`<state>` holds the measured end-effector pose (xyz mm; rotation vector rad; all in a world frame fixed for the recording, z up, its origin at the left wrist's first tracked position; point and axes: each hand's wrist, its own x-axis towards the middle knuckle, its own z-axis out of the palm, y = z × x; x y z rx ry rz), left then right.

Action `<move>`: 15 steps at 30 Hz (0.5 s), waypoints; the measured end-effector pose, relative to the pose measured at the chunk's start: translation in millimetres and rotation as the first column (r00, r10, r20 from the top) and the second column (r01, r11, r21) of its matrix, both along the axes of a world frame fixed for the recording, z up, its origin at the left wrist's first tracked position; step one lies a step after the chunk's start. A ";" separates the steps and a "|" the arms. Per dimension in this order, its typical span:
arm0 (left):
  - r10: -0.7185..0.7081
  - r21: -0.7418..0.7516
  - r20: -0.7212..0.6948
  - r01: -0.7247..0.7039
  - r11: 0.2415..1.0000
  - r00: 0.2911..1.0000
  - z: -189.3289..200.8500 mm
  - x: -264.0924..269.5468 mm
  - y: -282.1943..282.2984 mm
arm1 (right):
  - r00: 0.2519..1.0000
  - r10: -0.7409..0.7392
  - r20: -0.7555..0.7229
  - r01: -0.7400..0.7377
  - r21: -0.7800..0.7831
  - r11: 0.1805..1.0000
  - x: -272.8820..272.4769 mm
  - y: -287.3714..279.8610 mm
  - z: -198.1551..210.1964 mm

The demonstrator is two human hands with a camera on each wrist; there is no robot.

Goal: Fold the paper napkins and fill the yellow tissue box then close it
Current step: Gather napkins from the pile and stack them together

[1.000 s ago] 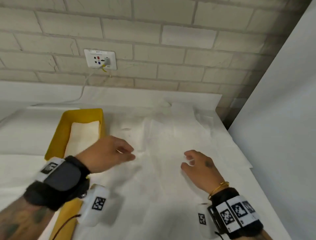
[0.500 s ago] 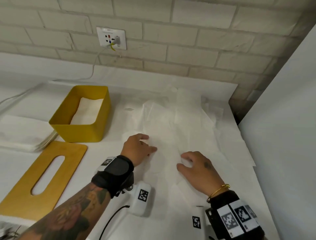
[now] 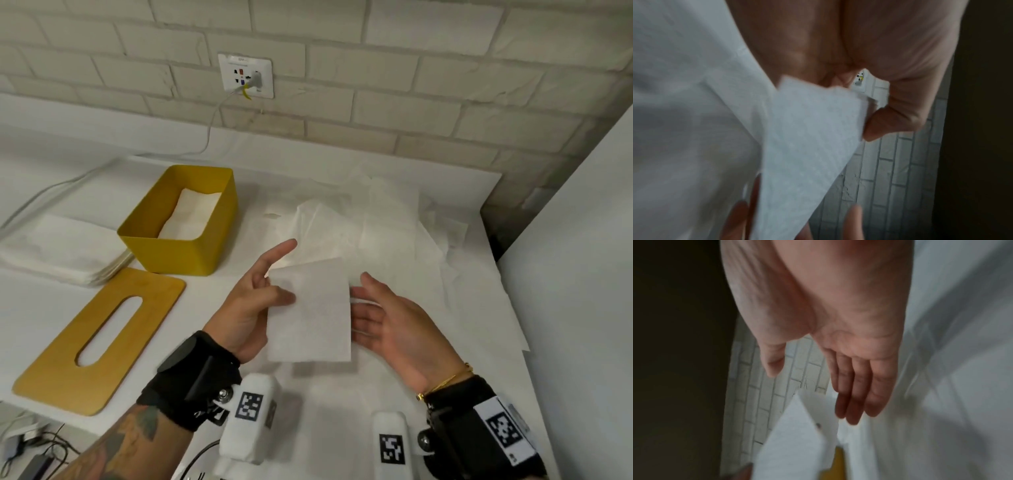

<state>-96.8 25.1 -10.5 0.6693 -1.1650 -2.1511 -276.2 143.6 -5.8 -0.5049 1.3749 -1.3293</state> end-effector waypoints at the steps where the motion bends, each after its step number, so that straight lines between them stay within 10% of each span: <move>1: -0.026 -0.028 0.018 0.027 0.999 0.999 -0.8 0.3 0.4 | 0.998 0.026 0.057 -0.025 -0.024 0.999 1.2 -2.2 2.5; 11: -0.139 0.186 0.069 0.124 0.975 0.988 -16.4 -4.8 17.5 | 0.999 -0.042 -0.035 0.027 -0.359 0.933 7.1 -19.1 4.3; 15: -0.134 0.221 0.029 0.124 0.967 0.991 -13.3 -12.1 17.5 | 0.991 0.001 -0.133 -0.034 -0.241 0.970 6.0 -18.4 -4.8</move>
